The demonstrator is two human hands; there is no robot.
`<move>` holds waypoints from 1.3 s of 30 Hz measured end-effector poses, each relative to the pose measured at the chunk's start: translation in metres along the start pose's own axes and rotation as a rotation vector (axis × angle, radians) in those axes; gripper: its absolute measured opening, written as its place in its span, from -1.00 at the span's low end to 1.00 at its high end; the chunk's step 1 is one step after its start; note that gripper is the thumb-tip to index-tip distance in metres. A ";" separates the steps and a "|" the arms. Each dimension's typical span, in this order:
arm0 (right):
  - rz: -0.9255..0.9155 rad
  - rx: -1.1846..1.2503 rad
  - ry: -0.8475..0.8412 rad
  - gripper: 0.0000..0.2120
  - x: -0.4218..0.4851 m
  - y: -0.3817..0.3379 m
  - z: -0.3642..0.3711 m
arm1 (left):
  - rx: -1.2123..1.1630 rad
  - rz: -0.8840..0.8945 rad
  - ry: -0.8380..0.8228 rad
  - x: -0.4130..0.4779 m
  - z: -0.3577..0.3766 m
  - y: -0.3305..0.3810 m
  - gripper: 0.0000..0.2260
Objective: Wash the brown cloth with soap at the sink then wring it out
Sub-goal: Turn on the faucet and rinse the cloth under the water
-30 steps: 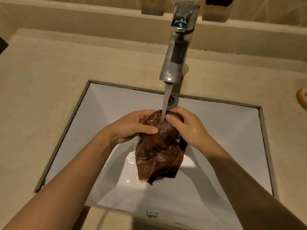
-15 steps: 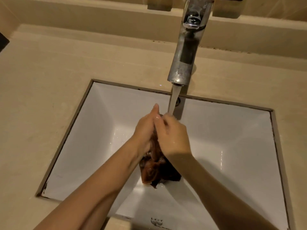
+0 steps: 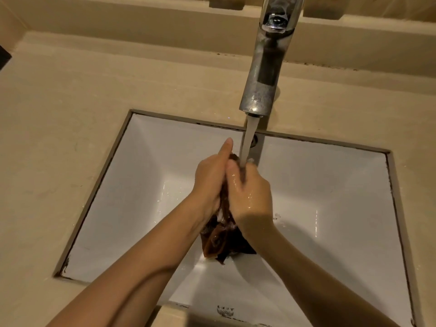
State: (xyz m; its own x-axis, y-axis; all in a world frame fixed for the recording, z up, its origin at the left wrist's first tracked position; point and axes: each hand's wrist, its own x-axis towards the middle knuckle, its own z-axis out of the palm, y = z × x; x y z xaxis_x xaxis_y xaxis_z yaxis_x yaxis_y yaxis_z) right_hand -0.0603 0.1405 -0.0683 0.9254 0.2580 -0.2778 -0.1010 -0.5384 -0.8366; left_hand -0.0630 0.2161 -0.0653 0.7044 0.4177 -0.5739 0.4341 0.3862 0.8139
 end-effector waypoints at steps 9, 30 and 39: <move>-0.043 -0.073 0.112 -0.73 0.046 0.009 -0.010 | 0.066 -0.130 -0.175 -0.012 0.003 -0.015 -0.58; 0.020 0.162 -0.833 -0.88 0.050 0.005 -0.078 | 0.733 0.309 -0.449 0.008 -0.054 0.013 -0.66; -0.086 0.020 -0.337 -0.77 0.046 -0.007 -0.063 | 0.122 0.083 -0.411 0.014 -0.063 0.005 -0.60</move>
State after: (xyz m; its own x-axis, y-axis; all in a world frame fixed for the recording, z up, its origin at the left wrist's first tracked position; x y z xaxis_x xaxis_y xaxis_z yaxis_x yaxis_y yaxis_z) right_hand 0.0057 0.1052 -0.0457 0.7582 0.5544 -0.3432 -0.0376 -0.4883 -0.8719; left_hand -0.0861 0.2754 -0.0747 0.8940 0.0719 -0.4422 0.4122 0.2545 0.8748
